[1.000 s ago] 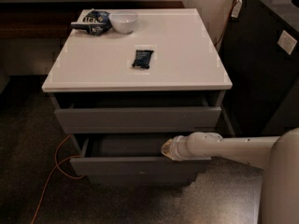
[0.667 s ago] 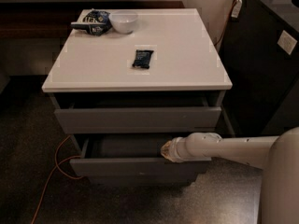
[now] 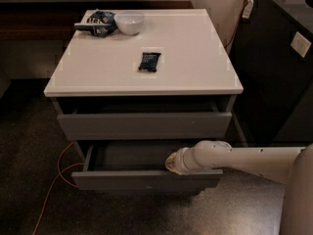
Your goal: Open middle drawer
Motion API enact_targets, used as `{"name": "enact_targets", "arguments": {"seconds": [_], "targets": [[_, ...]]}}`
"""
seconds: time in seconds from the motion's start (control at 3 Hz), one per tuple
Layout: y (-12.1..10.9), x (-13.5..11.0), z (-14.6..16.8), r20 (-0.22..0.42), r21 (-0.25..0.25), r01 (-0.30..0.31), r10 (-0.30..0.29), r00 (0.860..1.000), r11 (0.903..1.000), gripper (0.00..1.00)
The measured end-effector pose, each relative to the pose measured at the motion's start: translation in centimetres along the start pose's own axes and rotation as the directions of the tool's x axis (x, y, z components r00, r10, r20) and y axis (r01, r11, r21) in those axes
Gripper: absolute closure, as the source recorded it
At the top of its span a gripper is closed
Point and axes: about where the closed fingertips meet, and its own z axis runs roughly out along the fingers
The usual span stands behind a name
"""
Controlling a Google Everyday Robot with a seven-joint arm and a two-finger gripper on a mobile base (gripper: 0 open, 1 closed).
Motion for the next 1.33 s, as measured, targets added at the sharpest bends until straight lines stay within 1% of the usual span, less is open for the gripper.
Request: {"name": "enact_targets", "arguments": {"seconds": [0.33,0.67,1.0,1.33], "targets": [[1.5,-0.7,0.0,0.019,-0.040,0.023,-0.022,1.000,0.9989,1.00],[3.0,-1.4,0.2,0.042,-0.083,0.035,-0.032,0.999,0.9959,1.00],[6.4,-2.8,0.6,0.070,-0.185,0.063,-0.051,0.996,0.9807,1.00],[6.4,-2.8,0.6,0.070,-0.185,0.063,-0.051,0.996,0.9807,1.00]]}}
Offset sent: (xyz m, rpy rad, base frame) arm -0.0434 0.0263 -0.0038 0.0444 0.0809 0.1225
